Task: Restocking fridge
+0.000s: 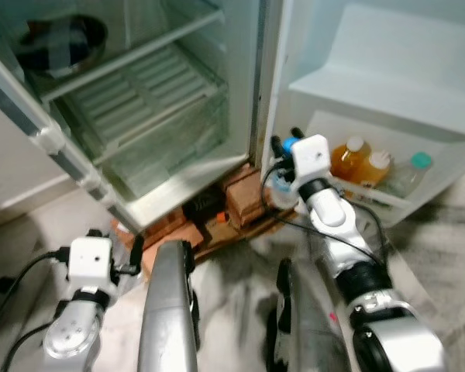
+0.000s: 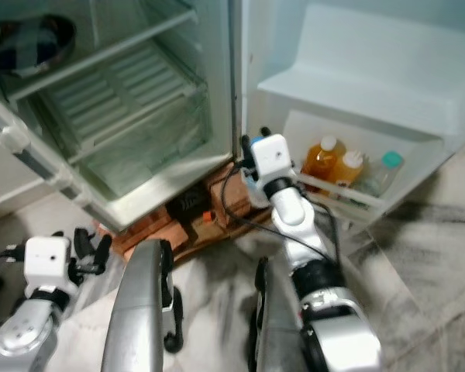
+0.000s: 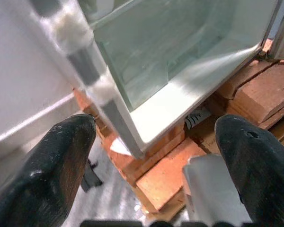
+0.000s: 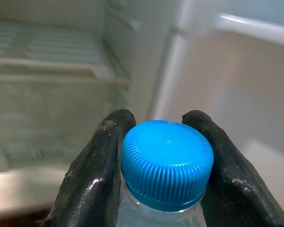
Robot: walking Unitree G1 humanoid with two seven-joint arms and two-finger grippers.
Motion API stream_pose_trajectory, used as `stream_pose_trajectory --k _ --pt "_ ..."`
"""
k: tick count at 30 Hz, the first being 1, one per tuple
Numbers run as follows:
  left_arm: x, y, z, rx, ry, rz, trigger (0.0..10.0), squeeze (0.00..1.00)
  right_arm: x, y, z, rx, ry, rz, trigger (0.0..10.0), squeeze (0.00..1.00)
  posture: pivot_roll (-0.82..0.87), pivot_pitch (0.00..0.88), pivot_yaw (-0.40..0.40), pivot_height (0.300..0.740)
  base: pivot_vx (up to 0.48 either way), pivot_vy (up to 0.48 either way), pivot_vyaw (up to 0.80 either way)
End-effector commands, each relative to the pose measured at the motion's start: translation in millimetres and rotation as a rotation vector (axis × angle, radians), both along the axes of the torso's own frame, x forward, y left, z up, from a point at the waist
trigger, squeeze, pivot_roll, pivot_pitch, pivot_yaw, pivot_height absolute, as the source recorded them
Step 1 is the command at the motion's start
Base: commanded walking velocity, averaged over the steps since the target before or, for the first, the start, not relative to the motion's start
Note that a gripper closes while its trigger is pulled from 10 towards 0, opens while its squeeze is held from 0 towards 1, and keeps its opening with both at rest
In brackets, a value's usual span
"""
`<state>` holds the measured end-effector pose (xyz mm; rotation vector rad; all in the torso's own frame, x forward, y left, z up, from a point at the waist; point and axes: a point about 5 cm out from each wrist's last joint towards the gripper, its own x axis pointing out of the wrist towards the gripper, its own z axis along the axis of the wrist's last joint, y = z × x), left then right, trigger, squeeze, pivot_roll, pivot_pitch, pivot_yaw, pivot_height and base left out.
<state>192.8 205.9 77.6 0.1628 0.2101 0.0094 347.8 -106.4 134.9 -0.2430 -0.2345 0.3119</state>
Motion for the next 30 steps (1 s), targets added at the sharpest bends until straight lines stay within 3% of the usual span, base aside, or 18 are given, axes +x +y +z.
stream_pose_trajectory --k 1,8,11,16,19,21,23,30 --pt "-4.6 1.9 5.0 0.012 -0.005 -0.004 10.0 0.00 5.8 2.9 23.8 -0.007 -0.116 0.009 10.0 0.00 0.18 0.275 0.048 0.565 0.000 0.000 0.00" --pt "-9.4 5.1 8.4 0.021 0.007 -0.004 10.0 0.00 15.4 10.9 51.5 -0.050 -0.252 0.004 10.0 0.00 0.20 0.300 0.058 0.565 0.000 0.000 0.00" --pt "-10.9 5.5 10.5 0.022 0.012 -0.008 10.0 0.00 19.4 16.5 78.3 -0.066 -0.368 -0.006 10.0 0.00 0.20 0.313 0.060 0.565 0.000 0.000 0.00" --pt "-13.8 2.6 11.9 0.017 0.018 -0.016 10.0 0.00 16.8 25.9 94.5 -0.090 -0.463 0.010 10.0 0.00 0.20 0.324 0.061 0.565 0.000 0.000 0.00" --pt "-14.9 1.7 12.0 0.013 0.021 -0.018 10.0 0.00 14.9 28.3 94.1 -0.132 -0.494 0.016 10.0 0.00 0.21 0.329 0.063 0.565 0.000 0.000 0.00" --pt "-16.6 0.8 11.5 0.009 0.028 -0.022 10.0 0.00 11.2 31.4 83.4 -0.236 -0.528 0.045 10.0 0.00 0.21 0.333 0.066 0.565 0.000 0.000 0.00" --pt "-17.2 0.8 11.1 0.009 0.029 -0.021 10.0 0.00 11.3 29.4 79.2 -0.274 -0.530 0.040 10.0 0.00 0.21 0.333 0.065 0.565 0.000 0.000 0.00" --pt "-18.0 3.1 11.1 0.012 0.039 -0.015 10.0 0.00 17.9 12.9 43.5 -0.401 -0.403 0.009 10.0 0.00 0.21 0.339 0.065 0.565 0.000 0.000 0.00"
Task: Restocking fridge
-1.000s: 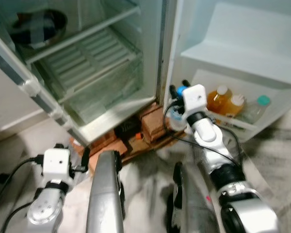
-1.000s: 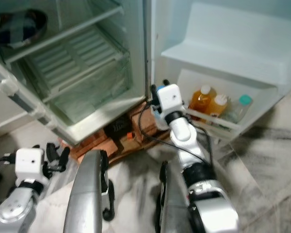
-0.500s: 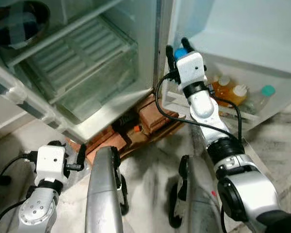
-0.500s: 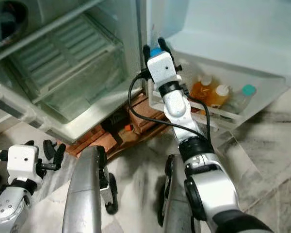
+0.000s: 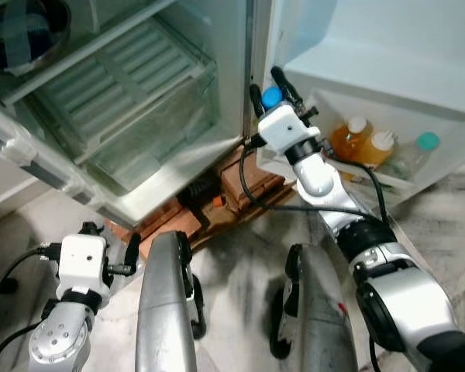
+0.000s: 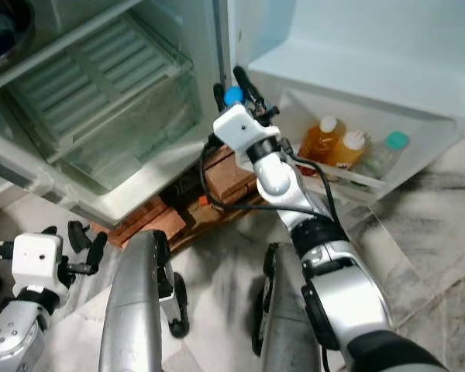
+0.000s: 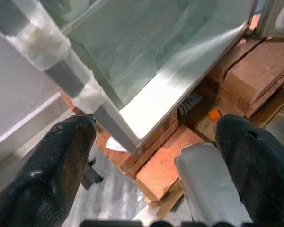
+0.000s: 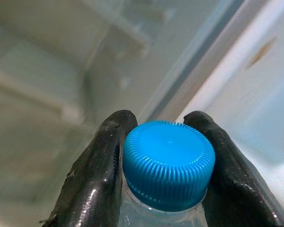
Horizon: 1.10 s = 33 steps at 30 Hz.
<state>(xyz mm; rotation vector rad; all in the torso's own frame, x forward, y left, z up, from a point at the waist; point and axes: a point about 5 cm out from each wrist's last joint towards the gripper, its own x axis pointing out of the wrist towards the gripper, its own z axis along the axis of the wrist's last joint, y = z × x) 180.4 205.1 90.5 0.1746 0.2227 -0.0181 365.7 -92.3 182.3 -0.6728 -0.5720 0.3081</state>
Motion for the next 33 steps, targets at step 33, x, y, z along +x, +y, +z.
stream_pose_trajectory --k 33 --pt "6.2 2.3 -3.8 0.020 0.021 -0.019 10.0 0.00 9.0 -27.2 -59.8 0.049 0.429 -0.203 10.0 0.00 0.21 0.312 0.085 0.565 0.000 0.000 0.00"
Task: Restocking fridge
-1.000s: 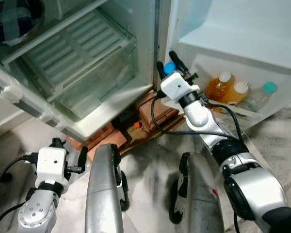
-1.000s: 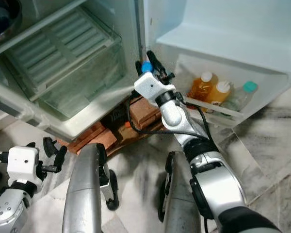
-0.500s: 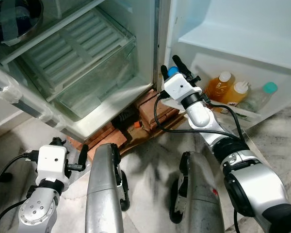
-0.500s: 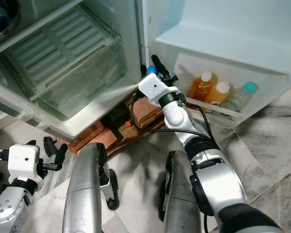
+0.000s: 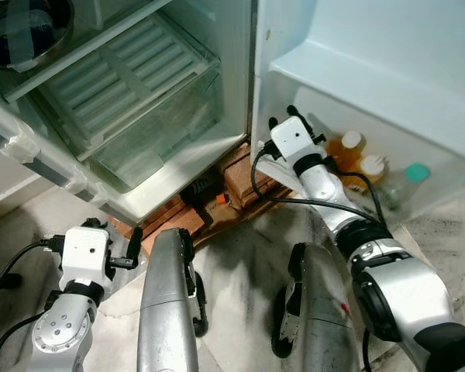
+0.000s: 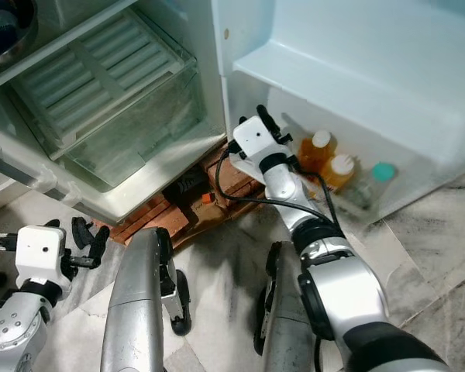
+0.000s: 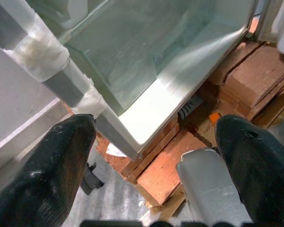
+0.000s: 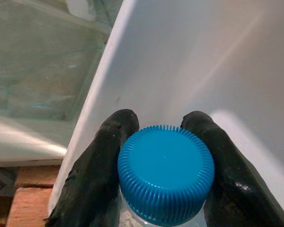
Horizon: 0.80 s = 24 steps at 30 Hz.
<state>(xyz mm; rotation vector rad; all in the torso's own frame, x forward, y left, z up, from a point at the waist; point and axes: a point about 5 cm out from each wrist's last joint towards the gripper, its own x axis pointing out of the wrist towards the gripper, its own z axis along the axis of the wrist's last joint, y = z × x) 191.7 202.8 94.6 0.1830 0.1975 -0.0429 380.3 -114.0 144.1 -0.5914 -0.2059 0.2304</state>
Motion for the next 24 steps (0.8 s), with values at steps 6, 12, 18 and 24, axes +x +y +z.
stream_pose_trajectory --k 6,12,18,24 --pt "-2.1 3.8 -7.8 0.016 0.037 0.004 10.0 0.00 -4.2 -10.6 -21.5 0.013 0.115 -0.055 10.0 0.00 0.21 0.307 0.085 0.565 0.000 0.000 0.00" --pt "0.6 1.4 -6.7 0.013 0.030 -0.004 10.0 0.00 -4.5 -15.2 -24.2 0.114 0.173 -0.048 10.0 1.00 0.21 0.305 0.084 0.565 0.000 0.000 0.00" --pt "2.9 0.2 -7.3 0.011 0.025 -0.004 10.0 0.00 -2.2 -18.1 -19.7 0.101 0.148 -0.076 10.0 1.00 0.21 0.300 0.080 0.565 0.000 0.000 0.00" --pt "8.3 -1.2 -6.4 0.009 0.013 -0.005 10.0 0.00 2.3 -21.5 -11.8 0.093 0.136 -0.091 10.0 1.00 0.20 0.290 0.076 0.565 0.000 0.000 0.00"
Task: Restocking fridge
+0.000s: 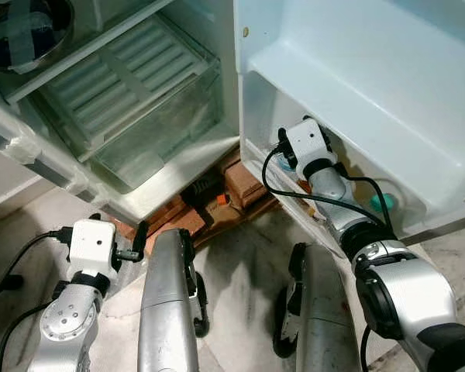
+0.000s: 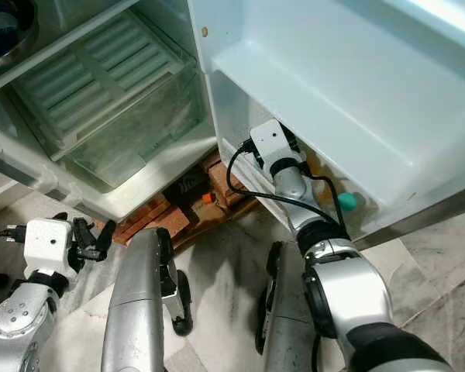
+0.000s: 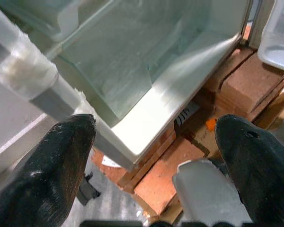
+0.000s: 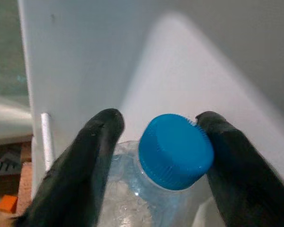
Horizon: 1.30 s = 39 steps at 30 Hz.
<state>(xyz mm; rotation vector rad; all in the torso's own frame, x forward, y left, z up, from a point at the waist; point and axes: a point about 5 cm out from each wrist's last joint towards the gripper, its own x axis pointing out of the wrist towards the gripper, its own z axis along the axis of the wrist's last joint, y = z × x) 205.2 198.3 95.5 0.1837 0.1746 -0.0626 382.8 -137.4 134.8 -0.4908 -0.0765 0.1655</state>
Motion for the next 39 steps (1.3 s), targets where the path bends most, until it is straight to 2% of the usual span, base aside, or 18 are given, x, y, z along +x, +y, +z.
stream_pose_trajectory --k 1,7,13,14,17,26,31,32,33,34,35,37,39 --pt "-3.6 3.0 -7.2 0.011 0.030 0.016 10.0 0.00 1.0 -0.3 -0.6 -0.006 0.017 -0.009 10.0 1.00 0.20 0.284 0.073 0.565 0.000 0.000 0.00" --pt "2.8 2.9 -7.1 0.012 0.018 0.017 10.0 0.00 5.6 -13.0 5.0 -0.028 0.018 -0.086 10.0 1.00 0.20 0.264 0.070 0.565 0.000 0.000 0.00" --pt "11.7 0.9 -7.0 0.012 -0.003 0.018 10.0 0.00 10.6 -28.3 22.0 -0.039 -0.067 -0.186 10.0 1.00 0.19 0.222 0.064 0.565 0.000 0.000 0.00" --pt "15.2 0.0 -6.8 0.015 -0.013 0.020 10.0 0.00 11.9 -32.5 29.4 -0.023 -0.100 -0.194 10.0 1.00 0.19 0.211 0.062 0.565 0.000 0.000 0.00" --pt "19.7 -2.1 -7.0 0.009 -0.023 0.015 10.0 0.00 12.7 -33.8 33.4 -0.006 -0.107 -0.179 10.0 1.00 0.18 0.193 0.058 0.565 0.000 0.000 0.00" --pt "34.0 0.3 -7.3 0.005 -0.053 0.019 10.0 0.00 7.8 -20.4 32.7 0.083 -0.088 0.020 10.0 1.00 0.14 0.133 0.046 0.565 0.000 0.000 0.00" --pt "35.8 1.9 -12.2 0.007 -0.049 0.019 10.0 0.00 -6.7 -5.4 28.4 0.141 -0.128 0.172 10.0 1.00 0.11 0.100 0.046 0.565 0.000 0.000 0.00" --pt "35.6 2.8 -14.1 0.007 -0.047 0.019 10.0 0.00 -16.6 0.8 25.4 0.173 -0.149 0.227 10.0 0.99 0.10 0.091 0.044 0.565 0.000 0.000 0.00" --pt "34.6 4.1 -15.0 0.005 -0.044 0.025 10.0 0.00 -22.8 3.4 22.9 0.187 -0.155 0.248 10.0 0.65 0.10 0.088 0.044 0.565 0.000 0.000 0.00" --pt "32.2 6.8 -17.9 0.001 -0.036 0.037 10.0 0.00 -34.5 7.2 17.0 0.239 -0.145 0.275 10.0 0.09 0.09 0.076 0.045 0.565 0.000 0.000 0.00" --pt "30.2 7.7 -19.2 0.000 -0.034 0.039 10.0 0.00 -43.0 9.5 13.0 0.255 -0.140 0.285 10.0 0.00 0.08 0.063 0.041 0.565 0.000 0.000 0.00" --pt "27.1 7.5 -20.5 -0.001 -0.034 0.038 10.0 0.00 -58.6 11.6 6.4 0.272 -0.133 0.290 10.0 0.00 0.08 0.051 0.034 0.565 0.000 0.000 0.00" --pt "25.1 5.6 -20.9 -0.010 -0.042 0.044 10.0 0.00 -77.6 5.9 -3.6 0.325 -0.118 0.214 10.0 0.00 0.08 0.039 0.027 0.565 0.000 0.000 0.00"
